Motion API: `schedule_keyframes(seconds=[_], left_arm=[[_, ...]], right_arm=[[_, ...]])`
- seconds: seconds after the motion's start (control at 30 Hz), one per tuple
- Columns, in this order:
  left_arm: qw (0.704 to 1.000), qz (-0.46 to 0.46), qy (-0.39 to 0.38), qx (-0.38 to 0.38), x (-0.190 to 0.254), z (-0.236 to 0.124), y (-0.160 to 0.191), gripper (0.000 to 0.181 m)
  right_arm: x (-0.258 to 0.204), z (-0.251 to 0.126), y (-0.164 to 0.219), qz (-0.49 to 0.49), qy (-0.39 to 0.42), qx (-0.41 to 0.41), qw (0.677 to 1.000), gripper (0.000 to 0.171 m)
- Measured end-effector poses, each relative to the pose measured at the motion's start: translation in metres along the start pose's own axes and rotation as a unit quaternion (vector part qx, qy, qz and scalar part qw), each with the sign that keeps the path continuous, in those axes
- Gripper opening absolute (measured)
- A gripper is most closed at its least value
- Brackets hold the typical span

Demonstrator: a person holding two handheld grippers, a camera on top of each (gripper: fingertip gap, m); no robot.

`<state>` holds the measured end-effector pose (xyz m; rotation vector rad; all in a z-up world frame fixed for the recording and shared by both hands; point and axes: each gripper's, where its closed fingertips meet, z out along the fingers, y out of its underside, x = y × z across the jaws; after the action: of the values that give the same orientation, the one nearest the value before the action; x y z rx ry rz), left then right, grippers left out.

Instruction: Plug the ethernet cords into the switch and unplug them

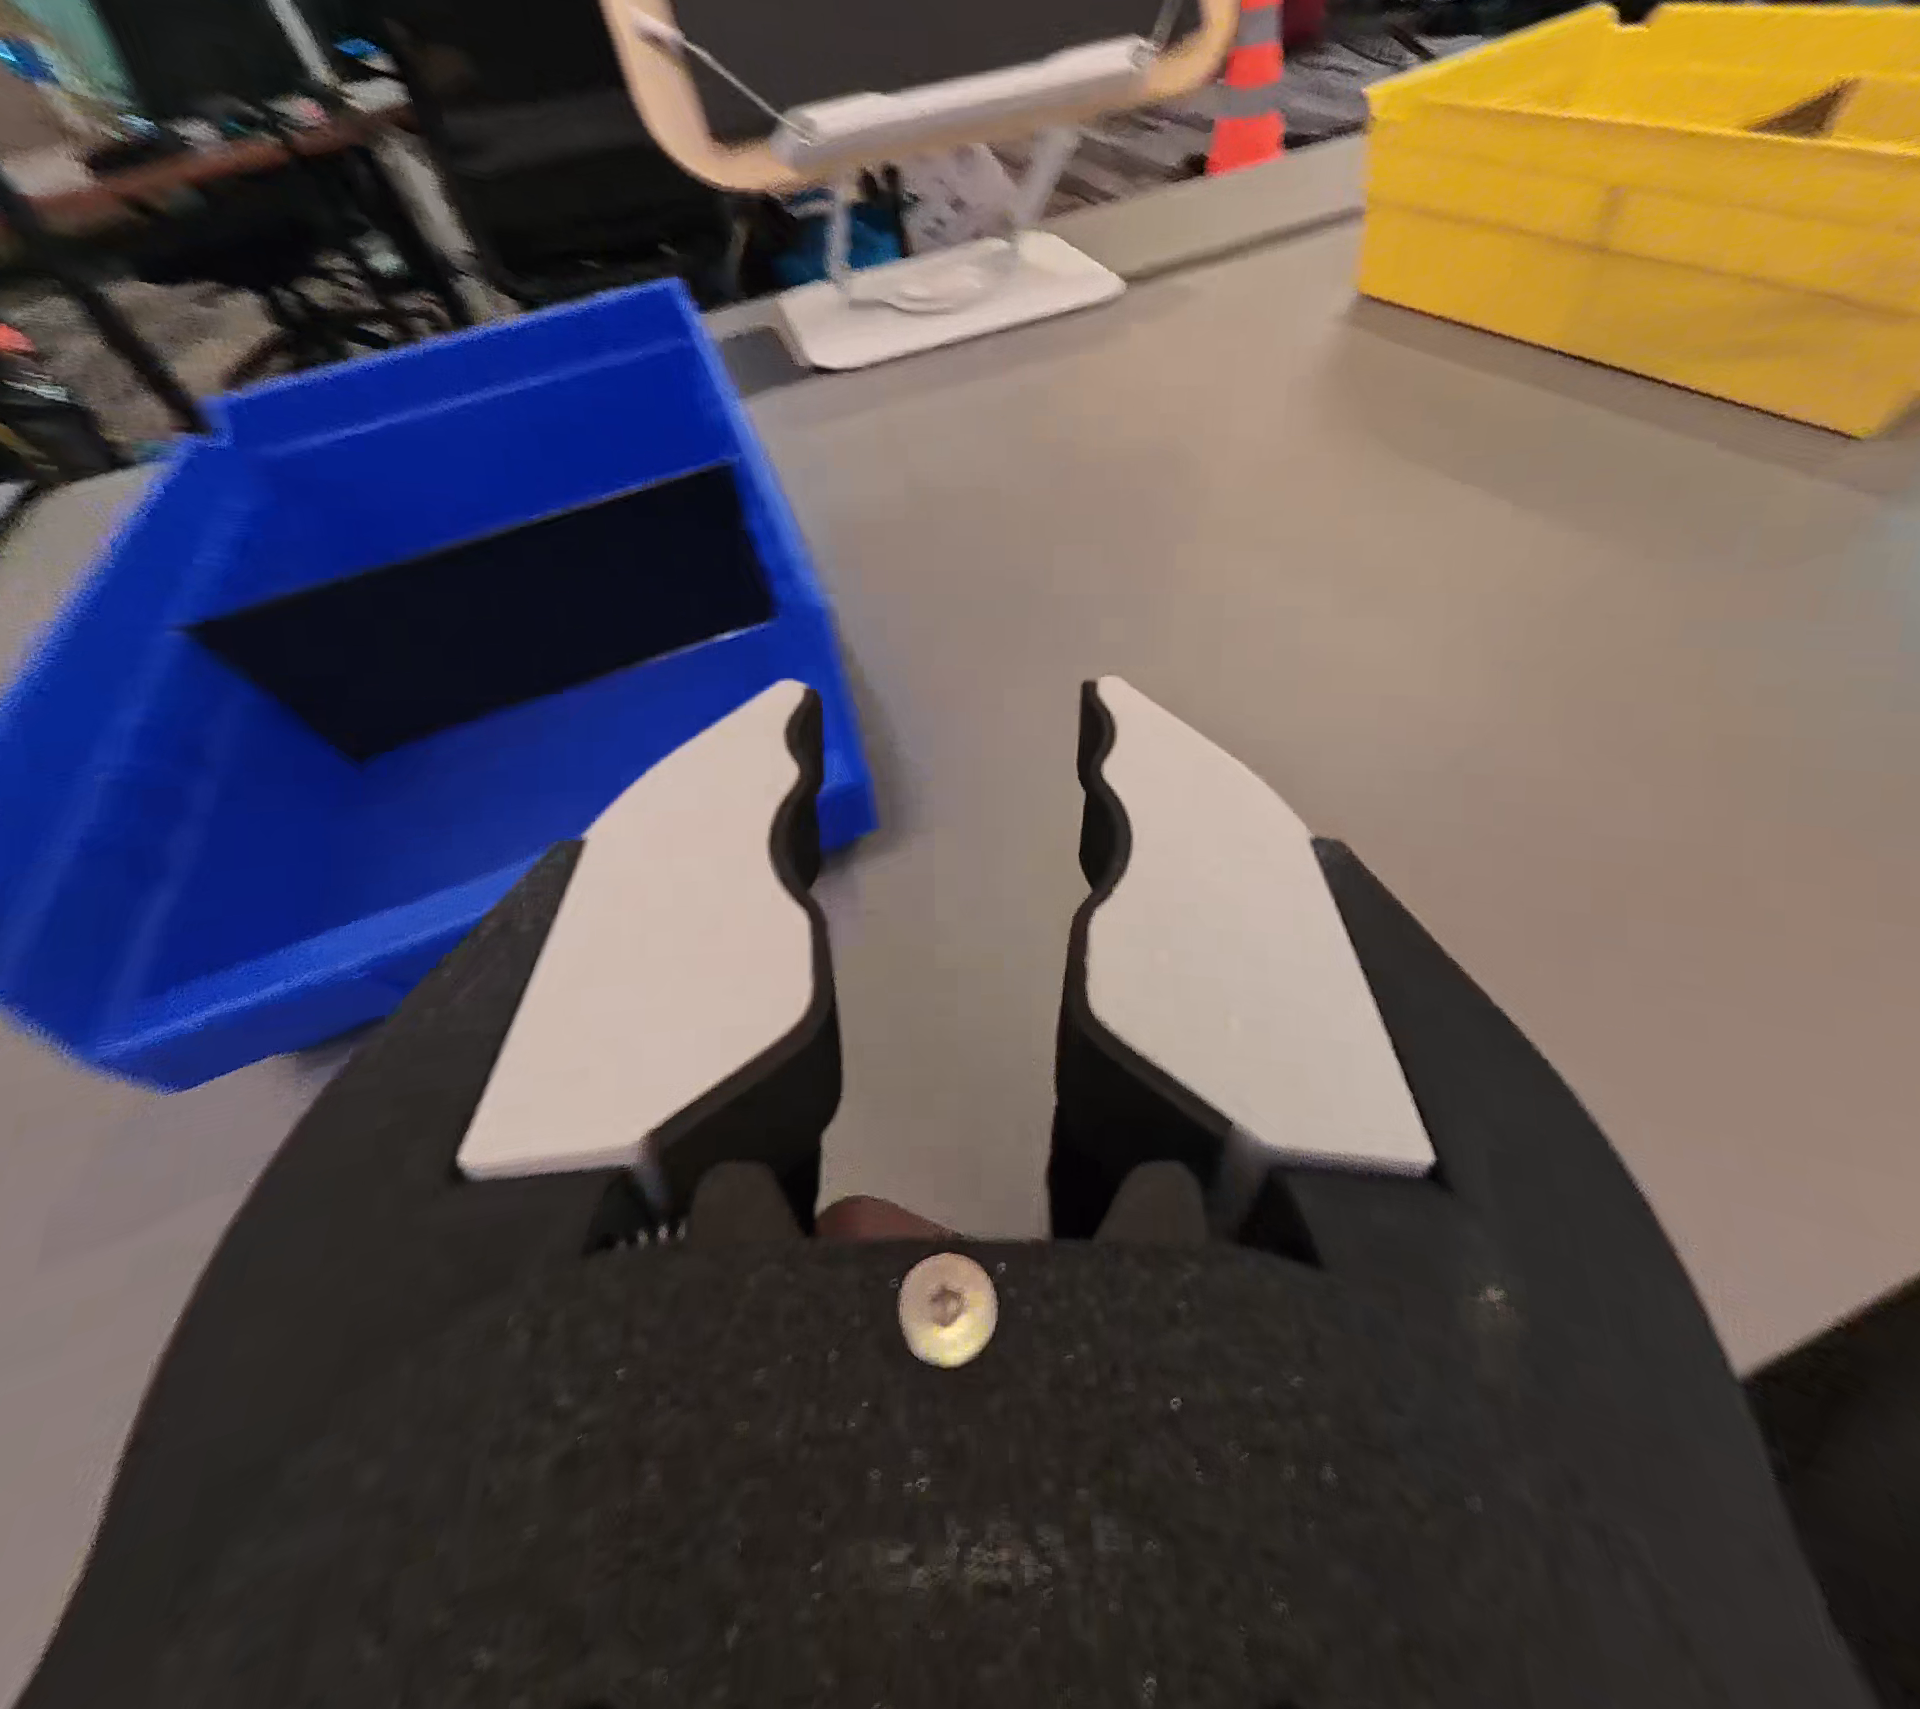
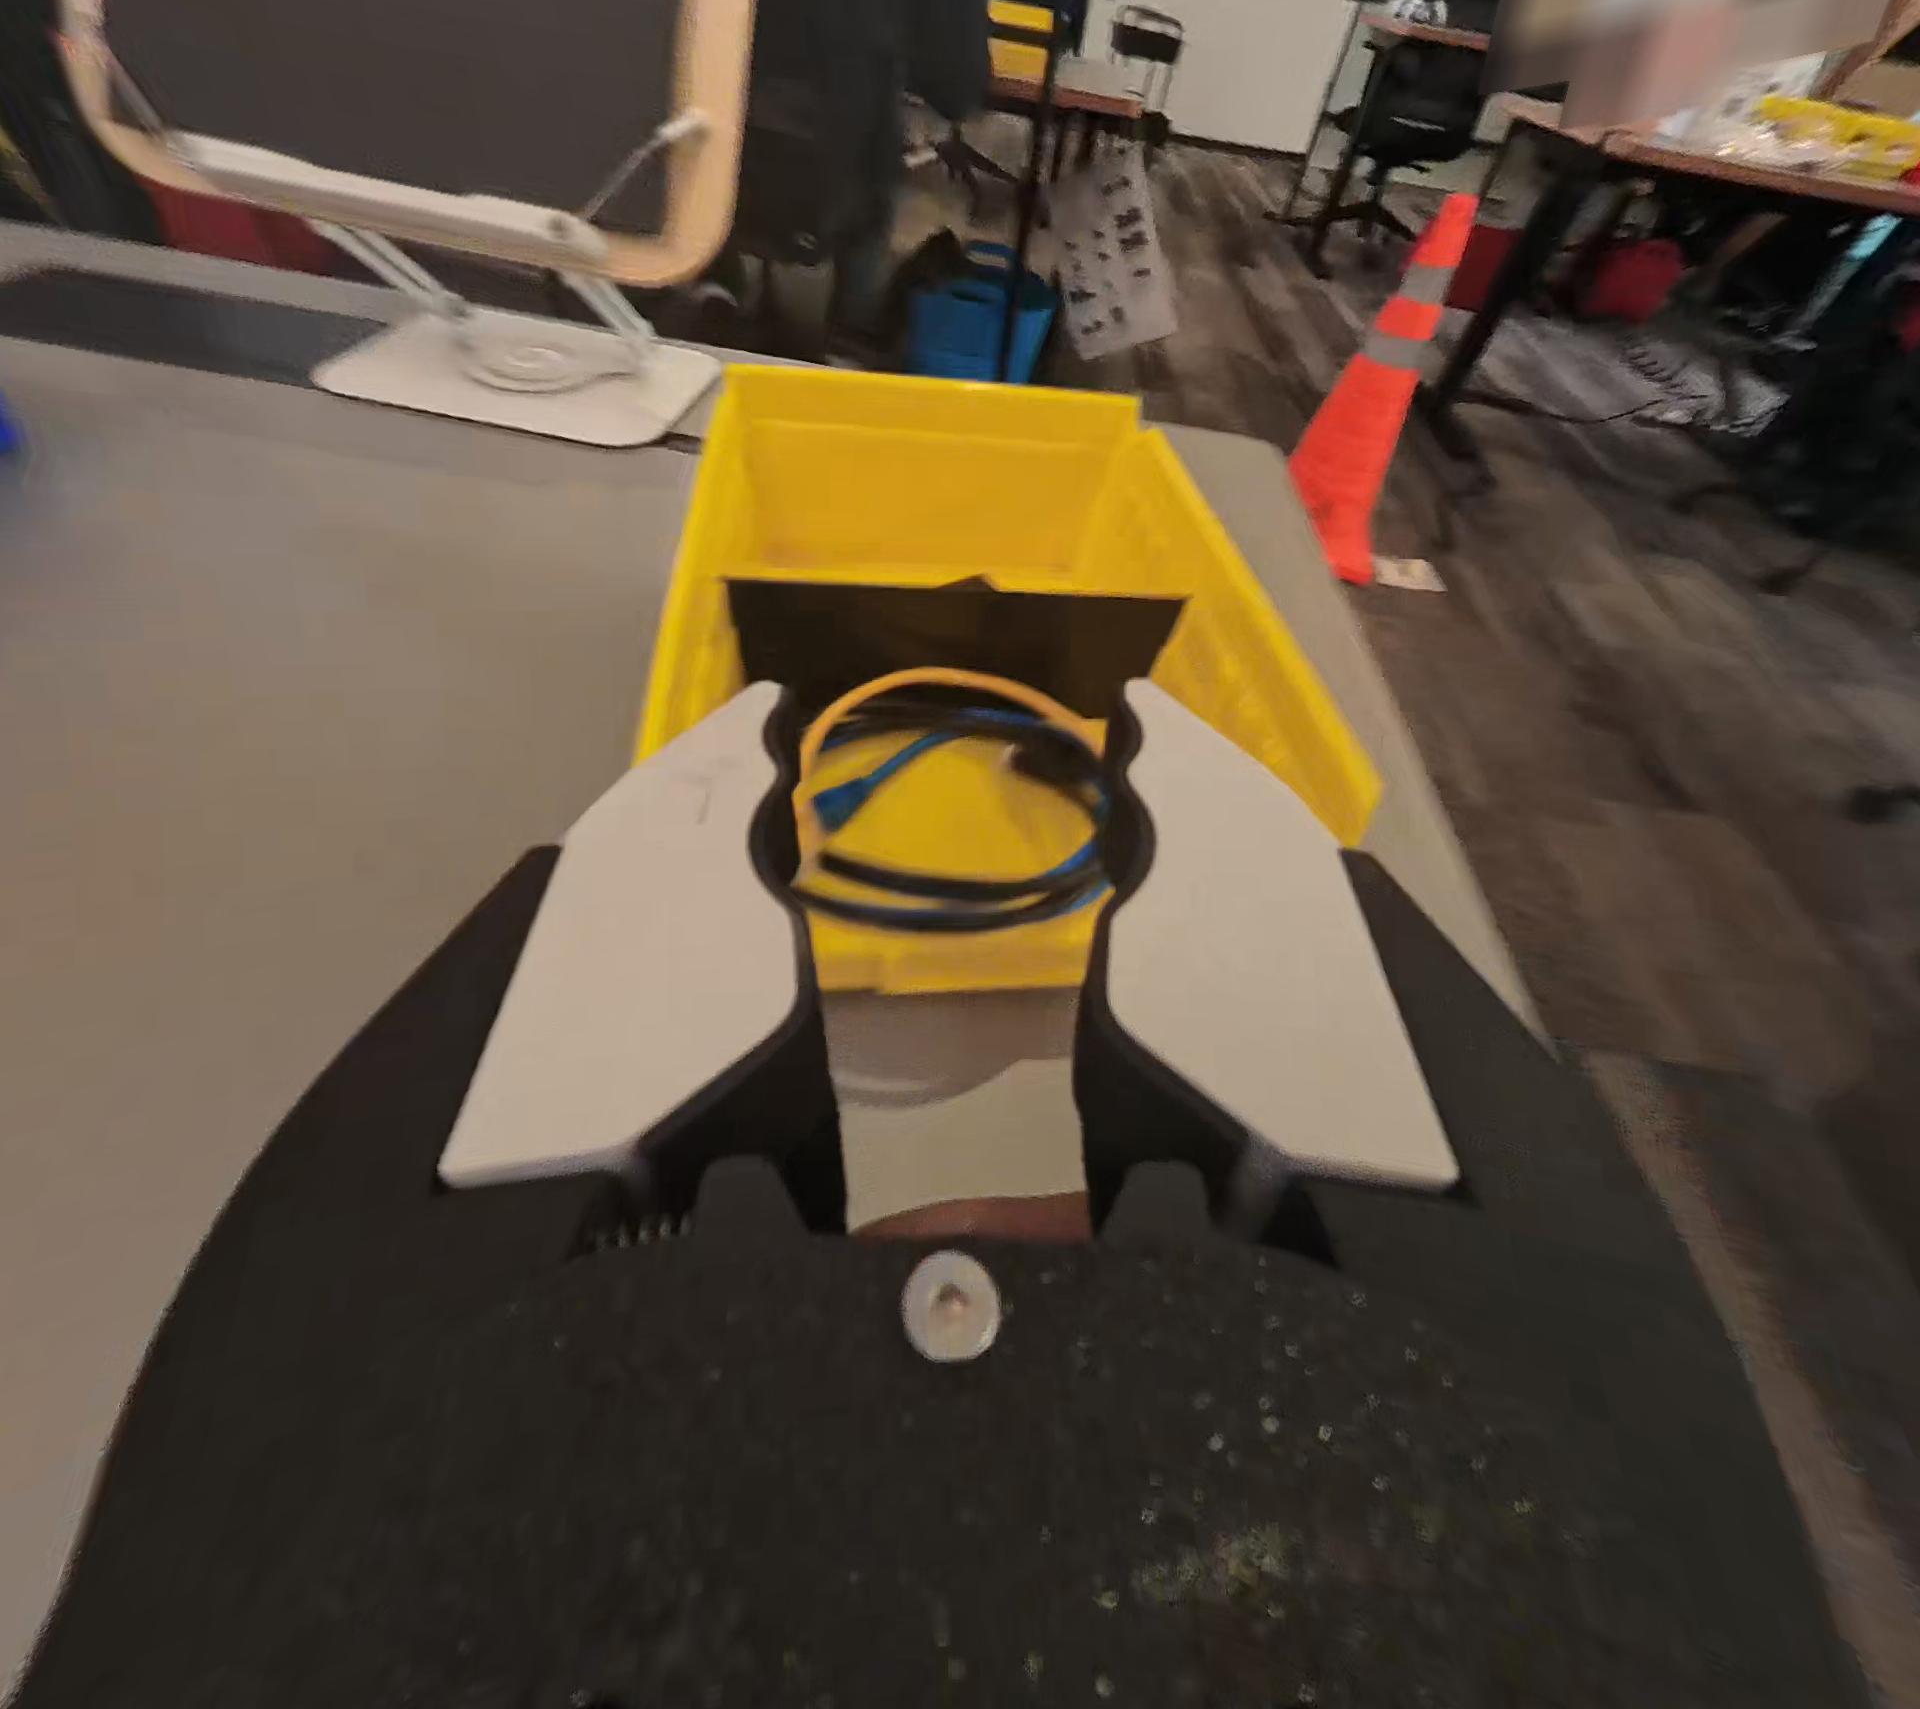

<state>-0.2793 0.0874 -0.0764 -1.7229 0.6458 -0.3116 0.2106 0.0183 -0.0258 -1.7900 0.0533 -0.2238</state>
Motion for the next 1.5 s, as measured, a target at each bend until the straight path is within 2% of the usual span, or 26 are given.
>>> schedule_keyframes(seconds=[0.17, 0.23, 0.27, 0.4, 0.5, 0.67, 1.0, 1.1, 1.17, 1.27, 1.43, 1.5], left_arm=[[0.998, -0.015, -0.053, 0.019, -0.042, -0.023, -0.002, 0.048], [0.999, -0.025, -0.026, 0.039, -0.039, -0.028, -0.004, 0.035], [0.998, -0.033, -0.021, 0.040, -0.039, -0.028, -0.003, 0.035], [0.997, -0.055, -0.022, 0.056, -0.041, -0.029, 0.001, 0.029], [0.996, -0.064, -0.018, 0.060, -0.040, -0.024, 0.004, 0.029], [0.996, -0.075, -0.009, 0.047, -0.039, -0.014, 0.011, 0.021], [0.997, -0.078, 0.012, 0.011, -0.031, -0.018, 0.019, 0.008], [0.997, -0.079, 0.015, 0.012, -0.031, -0.026, 0.020, 0.000], [0.997, -0.077, 0.016, 0.011, -0.031, -0.030, 0.019, 0.000], [0.997, -0.074, 0.025, 0.017, -0.027, -0.035, 0.019, 0.000], [0.998, -0.058, 0.009, 0.008, -0.028, -0.037, 0.023, 0.000], [0.998, -0.055, 0.004, -0.007, -0.029, -0.037, 0.029, 0.000]], right_arm=[[-0.028, -0.021, 0.063, 0.087, -0.025, 0.012, 0.996, 0.055], [-0.024, -0.024, 0.061, 0.128, -0.040, 0.050, 0.990, 0.047], [-0.022, -0.025, 0.059, 0.136, -0.053, 0.058, 0.988, 0.043], [-0.017, -0.023, 0.073, 0.120, -0.062, 0.025, 0.991, 0.037], [-0.027, -0.024, 0.078, 0.087, -0.084, 0.004, 0.993, 0.018], [-0.037, -0.019, 0.079, 0.094, -0.098, -0.013, 0.991, 0.000], [-0.041, -0.007, 0.070, 0.065, -0.079, 0.007, 0.995, 0.000], [-0.041, -0.002, 0.067, 0.083, -0.062, 0.005, 0.995, 0.000], [-0.056, -0.001, 0.071, 0.107, -0.111, -0.023, 0.988, 0.000], [-0.063, 0.000, 0.062, 0.135, -0.147, -0.009, 0.980, 0.000], [-0.056, 0.010, 0.071, 0.098, -0.135, -0.030, 0.986, 0.000], [-0.058, 0.012, 0.064, 0.099, -0.146, -0.014, 0.984, 0.000]])
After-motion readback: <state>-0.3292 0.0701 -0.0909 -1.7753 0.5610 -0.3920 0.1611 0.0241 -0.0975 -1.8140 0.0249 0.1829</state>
